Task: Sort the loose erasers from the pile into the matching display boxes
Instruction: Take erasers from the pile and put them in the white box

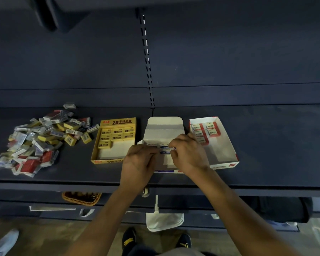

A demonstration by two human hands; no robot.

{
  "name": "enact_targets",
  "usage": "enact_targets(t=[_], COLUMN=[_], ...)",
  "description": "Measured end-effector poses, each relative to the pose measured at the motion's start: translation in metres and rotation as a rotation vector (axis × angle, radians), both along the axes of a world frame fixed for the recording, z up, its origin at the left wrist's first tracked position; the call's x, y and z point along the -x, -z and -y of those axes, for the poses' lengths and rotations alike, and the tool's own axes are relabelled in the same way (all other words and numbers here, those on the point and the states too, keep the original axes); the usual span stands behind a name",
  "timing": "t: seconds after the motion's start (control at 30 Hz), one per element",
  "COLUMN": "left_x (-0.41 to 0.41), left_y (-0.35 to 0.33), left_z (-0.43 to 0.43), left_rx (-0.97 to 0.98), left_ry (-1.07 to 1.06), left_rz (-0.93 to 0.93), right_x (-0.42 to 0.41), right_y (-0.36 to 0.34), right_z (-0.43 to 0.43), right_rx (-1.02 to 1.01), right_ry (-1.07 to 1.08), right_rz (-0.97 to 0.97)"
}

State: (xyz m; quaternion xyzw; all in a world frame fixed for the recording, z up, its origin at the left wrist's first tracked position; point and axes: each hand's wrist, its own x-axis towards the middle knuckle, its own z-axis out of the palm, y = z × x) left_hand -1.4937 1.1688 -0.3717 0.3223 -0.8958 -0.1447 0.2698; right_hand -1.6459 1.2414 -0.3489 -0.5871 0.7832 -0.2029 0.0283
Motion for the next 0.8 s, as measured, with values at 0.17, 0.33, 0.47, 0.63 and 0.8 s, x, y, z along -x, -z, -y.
enact_targets(t=[0.17,0.33,0.47,0.63,0.8], left_x=[-0.026,-0.062,-0.099,-0.144,-0.187], left_y=[0.000,-0.009,-0.014,-0.010,-0.006], left_z=[0.013,0.033,0.050,0.075,0.096], left_rx=[-0.014,0.025,0.029,0.009,0.017], left_ry=[-0.073,-0.070,-0.125,-0.216,-0.255], left_rz=[-0.005,0.026,0.073,0.098,0.099], right_x=[-0.032,-0.068,-0.103,-0.146,-0.182], right_y=[0.002,0.005,0.005,0.006,0.010], right_z=[0.013,0.038,0.063,0.093,0.115], right_rx=[0.043,0.077,0.116,0.114,0.037], right_ry=[-0.060,-0.115,-0.145,-0.152,-0.237], right_rz=[0.041,0.067,0.073,0.053,0.138])
